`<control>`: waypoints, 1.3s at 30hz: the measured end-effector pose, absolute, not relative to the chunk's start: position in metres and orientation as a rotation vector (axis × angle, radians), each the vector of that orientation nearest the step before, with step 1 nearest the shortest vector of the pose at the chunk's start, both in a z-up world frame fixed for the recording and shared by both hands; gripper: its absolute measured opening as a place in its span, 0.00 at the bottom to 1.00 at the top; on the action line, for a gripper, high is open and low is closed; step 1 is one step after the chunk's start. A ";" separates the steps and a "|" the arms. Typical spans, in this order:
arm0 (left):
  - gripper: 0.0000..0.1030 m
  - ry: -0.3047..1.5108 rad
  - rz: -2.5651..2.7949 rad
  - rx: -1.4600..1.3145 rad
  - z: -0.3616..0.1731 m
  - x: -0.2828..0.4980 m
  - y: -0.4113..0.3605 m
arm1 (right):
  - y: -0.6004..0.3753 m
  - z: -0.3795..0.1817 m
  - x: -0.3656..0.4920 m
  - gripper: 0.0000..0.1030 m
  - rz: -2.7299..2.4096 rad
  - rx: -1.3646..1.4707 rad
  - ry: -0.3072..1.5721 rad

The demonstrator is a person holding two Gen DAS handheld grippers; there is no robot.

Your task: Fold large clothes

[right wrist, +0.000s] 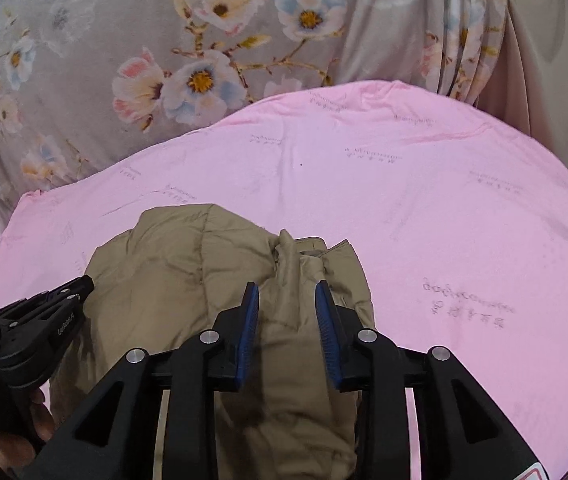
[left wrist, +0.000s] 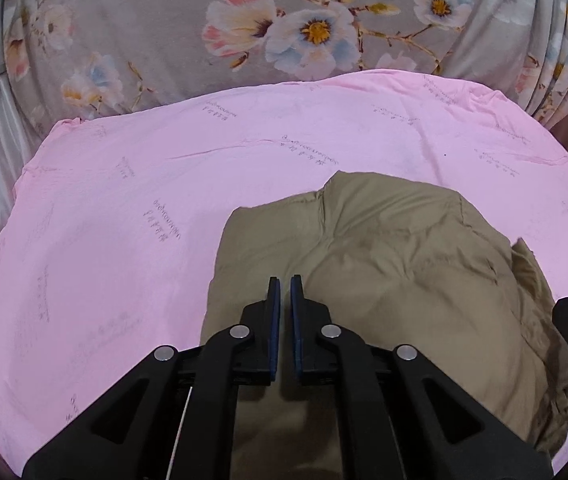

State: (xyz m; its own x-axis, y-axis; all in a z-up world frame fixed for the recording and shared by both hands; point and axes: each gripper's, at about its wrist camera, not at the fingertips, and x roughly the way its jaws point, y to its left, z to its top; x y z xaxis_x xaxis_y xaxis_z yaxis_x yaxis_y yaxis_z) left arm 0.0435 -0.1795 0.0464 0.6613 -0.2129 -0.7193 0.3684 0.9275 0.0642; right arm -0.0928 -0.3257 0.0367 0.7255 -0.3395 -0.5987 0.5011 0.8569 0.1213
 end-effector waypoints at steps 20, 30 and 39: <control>0.12 0.652 -0.299 0.274 0.015 -0.018 -0.153 | -0.287 -0.013 -0.111 0.19 -0.479 0.174 0.593; 0.07 0.603 -0.255 0.305 0.007 -0.020 -0.164 | -0.289 -0.016 -0.109 0.19 -0.481 0.176 0.596; 0.06 0.585 -0.241 0.313 0.005 -0.022 -0.168 | -0.290 -0.018 -0.109 0.19 -0.482 0.177 0.596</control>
